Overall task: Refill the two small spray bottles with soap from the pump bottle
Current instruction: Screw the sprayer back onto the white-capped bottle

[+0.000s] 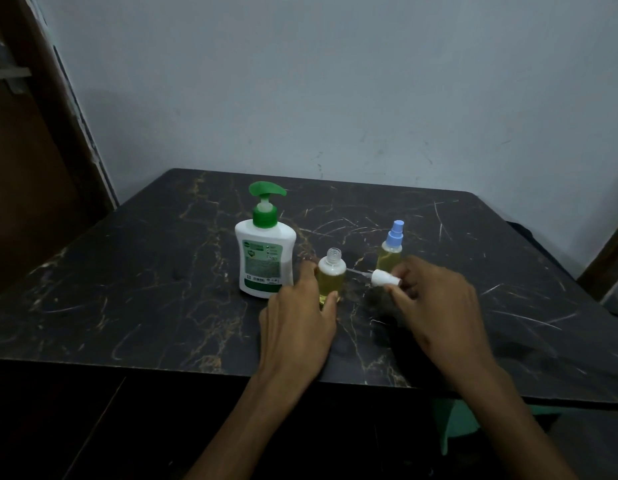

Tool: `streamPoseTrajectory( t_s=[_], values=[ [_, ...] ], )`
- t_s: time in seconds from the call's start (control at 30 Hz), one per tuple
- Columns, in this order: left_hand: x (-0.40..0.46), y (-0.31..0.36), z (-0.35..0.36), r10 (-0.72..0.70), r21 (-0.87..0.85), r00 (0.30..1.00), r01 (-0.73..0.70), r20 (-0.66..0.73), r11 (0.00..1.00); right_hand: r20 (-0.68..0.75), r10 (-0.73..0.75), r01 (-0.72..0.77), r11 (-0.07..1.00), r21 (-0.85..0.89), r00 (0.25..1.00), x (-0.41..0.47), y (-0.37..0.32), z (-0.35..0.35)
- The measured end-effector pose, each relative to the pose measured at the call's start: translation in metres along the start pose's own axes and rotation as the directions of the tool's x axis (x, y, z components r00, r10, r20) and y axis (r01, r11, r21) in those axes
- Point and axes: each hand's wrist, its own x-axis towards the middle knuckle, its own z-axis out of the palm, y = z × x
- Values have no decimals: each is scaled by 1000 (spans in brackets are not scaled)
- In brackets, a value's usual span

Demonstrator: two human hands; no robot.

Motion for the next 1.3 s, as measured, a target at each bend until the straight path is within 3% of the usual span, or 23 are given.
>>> streamPoseTrajectory(
  t_s=[0.13,0.3,0.43,0.9,1.3],
  values=[
    [0,-1,1,9,-11,1000,-9,9,1000,-93,-4,7,999,42,996,5,-9,-50],
    [0,-4,4,24,1,1000,-24,4,1000,-136,-156,167,983,73,978,20,-22,-110],
    [0,-6,6,39,11,999,-39,12,999,-70,-254,256,966,24,965,31,-27,-122],
    [-1,-7,5,45,-25,999,-44,21,999,117,-320,318,948,35,940,57,-50,-94],
    [-2,-6,3,54,-19,998,-54,31,998,408,-522,598,798,-78,749,88,-84,-53]
  ],
)
